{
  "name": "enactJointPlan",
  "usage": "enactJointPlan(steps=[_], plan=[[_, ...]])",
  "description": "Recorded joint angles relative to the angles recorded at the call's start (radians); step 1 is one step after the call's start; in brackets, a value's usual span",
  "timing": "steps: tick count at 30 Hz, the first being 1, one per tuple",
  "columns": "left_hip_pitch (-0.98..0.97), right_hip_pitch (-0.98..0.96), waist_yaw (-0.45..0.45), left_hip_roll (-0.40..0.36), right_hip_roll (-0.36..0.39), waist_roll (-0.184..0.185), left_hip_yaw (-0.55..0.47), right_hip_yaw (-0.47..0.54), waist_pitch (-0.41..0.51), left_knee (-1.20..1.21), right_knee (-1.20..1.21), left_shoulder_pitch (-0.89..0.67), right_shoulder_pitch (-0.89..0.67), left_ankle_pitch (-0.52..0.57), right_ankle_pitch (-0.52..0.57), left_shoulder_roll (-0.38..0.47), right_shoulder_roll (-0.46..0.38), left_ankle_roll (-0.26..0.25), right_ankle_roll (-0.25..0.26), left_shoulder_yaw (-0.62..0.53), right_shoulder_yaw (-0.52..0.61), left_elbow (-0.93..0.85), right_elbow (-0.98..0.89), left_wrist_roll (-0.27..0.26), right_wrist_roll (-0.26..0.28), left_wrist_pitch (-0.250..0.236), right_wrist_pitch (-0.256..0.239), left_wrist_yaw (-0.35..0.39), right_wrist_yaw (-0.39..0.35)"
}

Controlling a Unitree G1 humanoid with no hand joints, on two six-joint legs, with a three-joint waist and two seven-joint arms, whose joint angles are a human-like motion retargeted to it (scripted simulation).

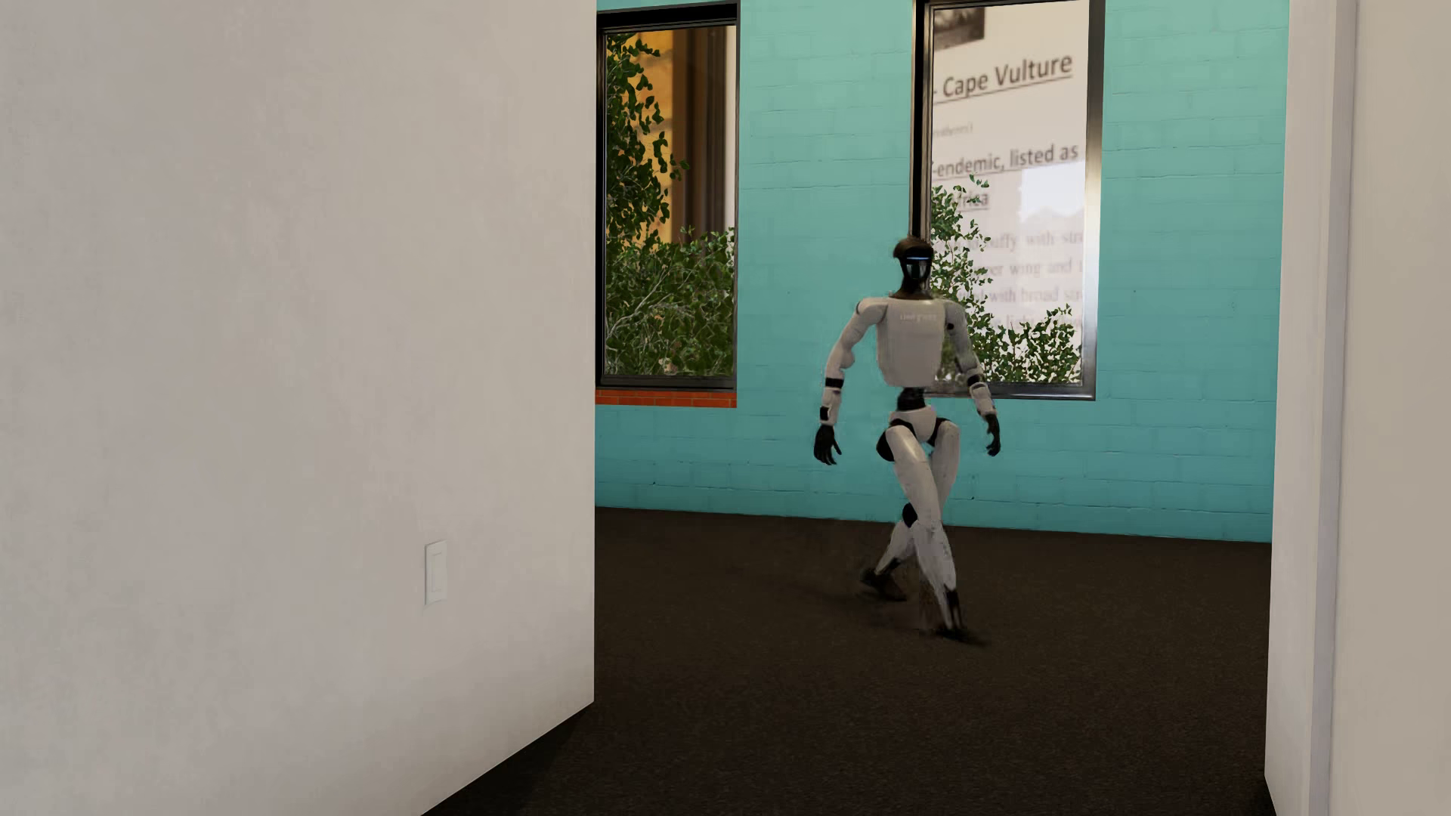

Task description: Go around the corner

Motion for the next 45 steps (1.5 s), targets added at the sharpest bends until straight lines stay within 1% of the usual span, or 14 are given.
enactJointPlan(steps=[2, 4, 7, 12, 16, 19, 20, 24, 29, 33, 35, 37, 41, 45], plan=[[0.062, -0.044, 0.015, 0.044, 0.036, 0.001, 0.0, 0.0, 0.019, 0.097, 0.522, 0.02, 0.004, 0.196, -0.635, -0.015, -0.001, 0.0, 0.0, 0.043, 0.025, 0.002, 0.061, 0.0, 0.0, 0.0, 0.0, 0.0, 0.0], [-0.055, -0.049, 0.052, 0.128, 0.108, 0.022, 0.0, 0.0, 0.037, 0.509, 0.763, 0.058, -0.02, 0.457, -0.654, -0.053, 0.007, 0.0, 0.0, 0.039, 0.016, 0.135, 0.089, 0.0, 0.0, 0.0, 0.0, 0.0, 0.0], [-0.435, 0.201, 0.182, 0.105, 0.223, -0.031, 0.0, 0.0, 0.057, 1.128, 0.652, 0.1, -0.087, 0.399, -0.651, -0.036, 0.025, 0.0, 0.0, -0.12, 0.039, 0.301, -0.065, 0.0, 0.0, 0.0, 0.0, 0.0, 0.0], [-0.818, 0.673, 0.448, 0.07, 0.162, -0.069, 0.0, 0.0, 0.045, 0.387, 0.36, 0.282, -0.192, 0.699, -0.49, -0.069, 0.037, 0.0, 0.0, -0.166, -0.013, 0.349, -0.359, 0.0, 0.0, 0.0, 0.0, 0.0, 0.0], [-0.944, 0.843, 0.53, 0.146, 0.024, -0.025, 0.0, 0.0, 0.022, 0.054, 0.379, 0.304, -0.222, 0.14, -0.266, -0.09, -0.003, 0.0, 0.0, -0.152, -0.065, 0.337, -0.541, 0.0, 0.0, 0.0, 0.0, 0.0, 0.0], [-1.041, 0.786, 0.485, 0.049, -0.042, -0.064, 0.0, 0.0, -0.035, 0.269, 0.614, 0.257, -0.175, 0.615, 0.127, -0.069, 0.039, 0.0, 0.0, -0.14, -0.069, 0.378, -0.389, 0.0, 0.0, 0.0, 0.0, 0.0, 0.0], [-0.996, 0.703, 0.454, 0.001, -0.05, -0.079, 0.0, 0.0, -0.007, 0.364, 0.812, 0.224, -0.171, 0.614, 0.092, -0.057, 0.05, 0.0, 0.0, -0.14, -0.051, 0.387, -0.31, 0.0, 0.0, 0.0, 0.0, 0.0, 0.0], [-0.46, 0.287, 0.261, -0.05, 0.028, -0.011, 0.0, 0.0, 0.08, 0.17, 1.195, 0.09, -0.144, 0.393, -0.668, -0.002, 0.028, 0.0, 0.0, -0.127, 0.051, 0.277, -0.133, 0.0, 0.0, 0.0, 0.0, 0.0, 0.0], [-0.039, 0.007, 0.025, 0.016, -0.018, 0.037, 0.0, 0.0, 0.052, -0.015, 0.383, -0.111, -0.064, 0.058, -0.61, 0.041, -0.017, 0.0, 0.0, -0.014, -0.016, 0.114, -0.047, 0.0, 0.0, 0.0, 0.0, 0.0, 0.0], [0.062, -0.094, -0.064, 0.137, -0.025, 0.094, 0.0, 0.0, 0.031, 0.218, 0.627, -0.1, -0.023, 0.315, -0.548, 0.004, -0.018, 0.0, 0.0, 0.058, -0.032, 0.039, 0.039, 0.0, 0.0, 0.0, 0.0, 0.0, 0.0], [-0.072, 0.007, 0.007, 0.17, 0.084, 0.139, 0.0, 0.0, 0.064, 0.649, 0.755, -0.024, -0.042, 0.66, -0.568, -0.036, -0.005, 0.0, 0.0, 0.04, -0.02, 0.079, 0.075, 0.0, 0.0, 0.0, 0.0, 0.0, 0.0], [-0.302, 0.196, 0.103, 0.131, 0.136, 0.132, 0.0, 0.0, 0.091, 0.995, 0.691, 0.003, -0.066, 0.513, -0.625, -0.068, 0.021, 0.0, 0.0, -0.071, -0.034, 0.178, 0.007, 0.0, 0.0, 0.0, 0.0, 0.0, 0.0], [-0.655, 0.595, 0.357, 0.024, 0.09, 0.053, 0.0, 0.0, 0.085, 0.472, 0.426, 0.19, -0.119, 0.671, -0.634, -0.095, 0.045, 0.0, 0.0, -0.127, -0.092, 0.322, -0.303, 0.0, 0.0, 0.0, 0.0, 0.0, 0.0], [-0.807, 0.802, 0.519, 0.116, 0.062, 0.077, 0.0, 0.0, 0.068, 0.068, 0.398, 0.293, -0.271, 0.021, -0.747, -0.06, 0.01, 0.0, 0.0, -0.318, -0.139, 0.406, -0.506, 0.0, 0.0, 0.0, 0.0, 0.0, 0.0]])
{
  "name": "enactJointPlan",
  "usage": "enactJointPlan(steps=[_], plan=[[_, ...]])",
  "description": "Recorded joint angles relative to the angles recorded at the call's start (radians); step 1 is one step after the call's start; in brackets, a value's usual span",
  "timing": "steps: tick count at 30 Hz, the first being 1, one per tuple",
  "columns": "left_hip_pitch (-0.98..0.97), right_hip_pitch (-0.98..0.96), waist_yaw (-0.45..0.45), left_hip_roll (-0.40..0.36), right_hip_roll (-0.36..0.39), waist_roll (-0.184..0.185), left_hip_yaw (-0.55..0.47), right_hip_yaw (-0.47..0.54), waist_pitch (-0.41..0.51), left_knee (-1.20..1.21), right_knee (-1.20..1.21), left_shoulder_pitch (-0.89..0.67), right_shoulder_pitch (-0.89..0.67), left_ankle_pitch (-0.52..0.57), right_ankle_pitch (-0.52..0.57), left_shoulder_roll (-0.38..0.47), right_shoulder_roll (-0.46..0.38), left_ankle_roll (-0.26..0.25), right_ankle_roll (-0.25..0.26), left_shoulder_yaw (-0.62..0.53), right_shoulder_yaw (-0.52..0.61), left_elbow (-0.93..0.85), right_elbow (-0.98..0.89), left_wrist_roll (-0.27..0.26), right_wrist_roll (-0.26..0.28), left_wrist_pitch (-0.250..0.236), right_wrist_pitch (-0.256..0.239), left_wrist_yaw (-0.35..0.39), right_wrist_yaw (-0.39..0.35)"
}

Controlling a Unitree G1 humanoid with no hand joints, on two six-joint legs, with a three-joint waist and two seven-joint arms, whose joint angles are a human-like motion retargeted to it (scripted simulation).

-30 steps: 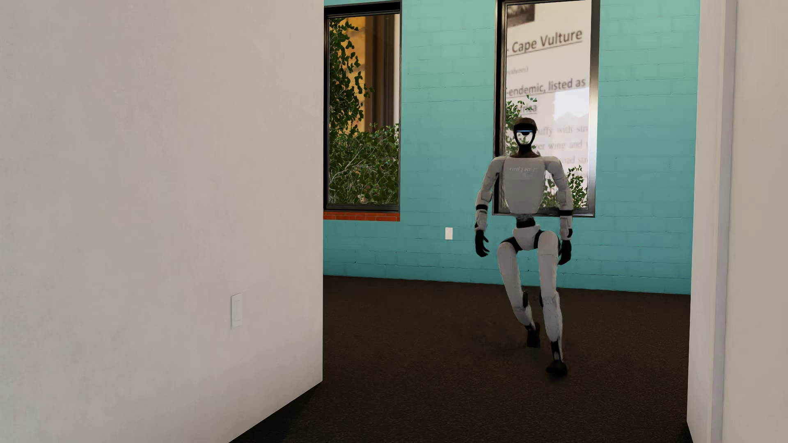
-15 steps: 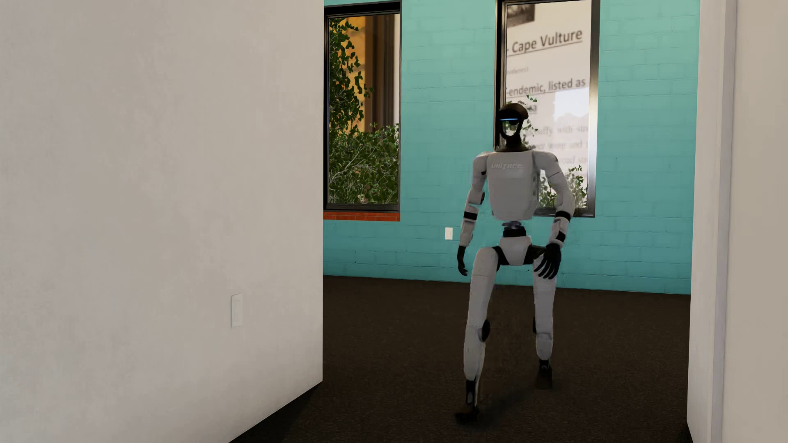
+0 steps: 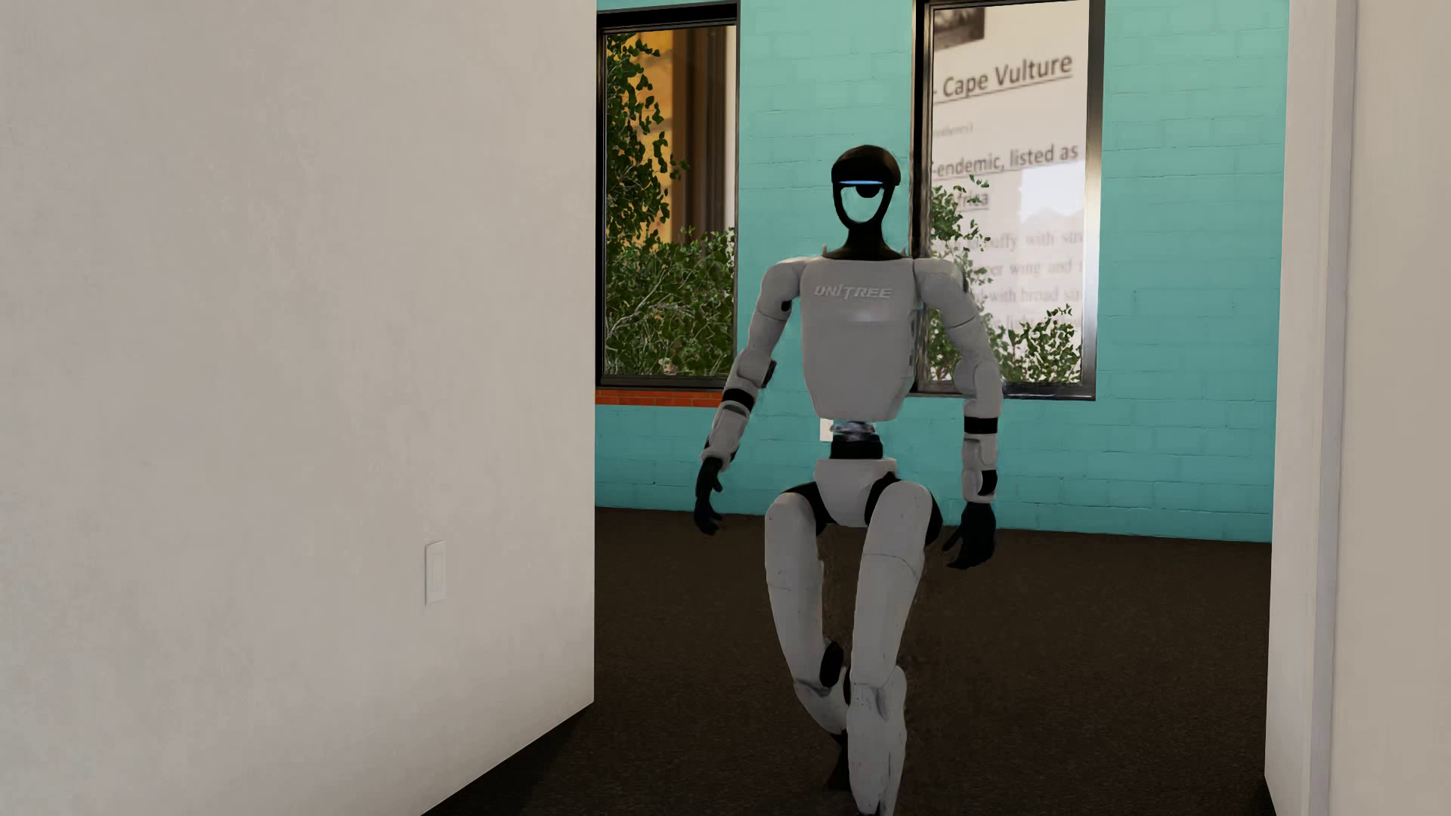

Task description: Go around the corner

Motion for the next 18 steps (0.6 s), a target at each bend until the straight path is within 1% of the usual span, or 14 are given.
enactJointPlan(steps=[1, 2, 3, 4, 5, 7, 8, 10, 13, 14, 15, 16, 17, 18], plan=[[-0.027, 0.062, 0.025, -0.002, -0.023, -0.011, 0.0, 0.0, 0.013, -0.001, 0.012, 0.02, -0.005, 0.098, 0.028, 0.002, 0.007, 0.0, 0.0, -0.024, -0.033, 0.026, -0.015, 0.0, 0.0, 0.0, 0.0, 0.0, 0.0], [-0.061, 0.078, 0.045, -0.02, -0.053, -0.024, 0.0, 0.0, 0.004, 0.045, 0.066, 0.036, 0.005, 0.328, 0.12, 0.004, 0.017, 0.0, 0.0, -0.026, -0.057, 0.038, -0.01, 0.0, 0.0, 0.0, 0.0, 0.0, 0.0], [-0.087, 0.049, 0.037, -0.058, -0.083, -0.047, 0.0, 0.0, -0.03, 0.093, 0.161, 0.051, 0.027, 0.566, 0.269, -0.007, 0.028, 0.0, 0.0, -0.007, -0.071, 0.064, 0.011, 0.0, 0.0, 0.0, 0.0, 0.0, 0.0], [-0.072, 0.011, 0.002, -0.12, -0.122, -0.084, 0.0, 0.0, -0.034, 0.172, 0.32, 0.056, 0.05, 0.653, 0.447, -0.009, 0.044, 0.0, 0.0, -0.02, -0.06, 0.079, 0.057, 0.0, 0.0, 0.0, 0.0, 0.0, 0.0], [-0.015, -0.046, -0.043, -0.168, -0.13, -0.105, 0.0, 0.0, -0.014, 0.23, 0.501, 0.041, 0.065, 0.633, 0.544, -0.002, 0.059, 0.0, 0.0, -0.031, -0.027, 0.076, 0.127, 0.0, 0.0, 0.0, 0.0, 0.0, 0.0], [0.183, -0.257, -0.118, -0.225, -0.123, -0.101, 0.0, 0.0, 0.019, 0.185, 0.831, -0.044, 0.071, 0.524, 0.31, 0.002, 0.067, 0.0, 0.0, -0.046, 0.069, 0.023, 0.263, 0.0, 0.0, 0.0, 0.0, 0.0, 0.0], [0.293, -0.367, -0.172, -0.226, -0.101, -0.079, 0.0, 0.0, 0.021, 0.134, 0.891, -0.089, 0.087, 0.455, 0.203, -0.001, 0.062, 0.0, 0.0, -0.021, 0.106, -0.023, 0.319, 0.0, 0.0, 0.0, 0.0, 0.0, 0.0], [0.506, -0.514, -0.307, -0.182, -0.06, -0.029, 0.0, 0.0, 0.021, 0.034, 0.755, -0.154, 0.166, 0.303, 0.129, 0.008, 0.045, 0.0, 0.0, 0.083, 0.14, -0.179, 0.368, 0.0, 0.0, 0.0, 0.0, 0.0, 0.0], [0.722, -0.624, -0.445, -0.116, -0.07, 0.003, 0.0, 0.0, 0.0, -0.054, 0.191, -0.277, 0.256, 0.13, 0.151, 0.023, 0.026, 0.0, 0.0, 0.239, 0.159, -0.386, 0.432, 0.0, 0.0, 0.0, 0.0, 0.0, 0.0], [0.757, -0.645, -0.467, -0.112, -0.077, -0.003, 0.0, 0.0, -0.018, -0.057, 0.011, -0.313, 0.272, 0.094, 0.217, 0.032, 0.025, 0.0, 0.0, 0.289, 0.16, -0.451, 0.45, 0.0, 0.0, 0.0, 0.0, 0.0, 0.0], [0.781, -0.682, -0.485, -0.091, -0.087, 0.0, 0.0, 0.0, -0.041, -0.053, -0.347, -0.343, 0.282, 0.07, 0.407, 0.041, 0.029, 0.0, 0.0, 0.335, 0.154, -0.499, 0.469, 0.0, 0.0, 0.0, 0.0, 0.0, 0.0], [0.81, -0.718, -0.502, -0.066, -0.086, 0.003, 0.0, 0.0, -0.05, -0.032, -0.389, -0.362, 0.292, 0.077, 0.422, 0.048, 0.032, 0.0, 0.0, 0.366, 0.151, -0.53, 0.488, 0.0, 0.0, 0.0, 0.0, 0.0, 0.0], [0.856, -0.748, -0.518, -0.033, -0.07, 0.008, 0.0, 0.0, -0.043, 0.004, -0.021, -0.356, 0.295, 0.114, 0.192, 0.053, 0.035, 0.0, 0.0, 0.39, 0.154, -0.557, 0.512, 0.0, 0.0, 0.0, 0.0, 0.0, 0.0], [0.864, -0.783, -0.525, -0.006, -0.044, 0.02, 0.0, 0.0, -0.055, 0.077, 0.078, -0.335, 0.292, 0.197, 0.134, 0.045, 0.036, 0.0, 0.0, 0.409, 0.155, -0.55, 0.536, 0.0, 0.0, 0.0, 0.0, 0.0, 0.0]])
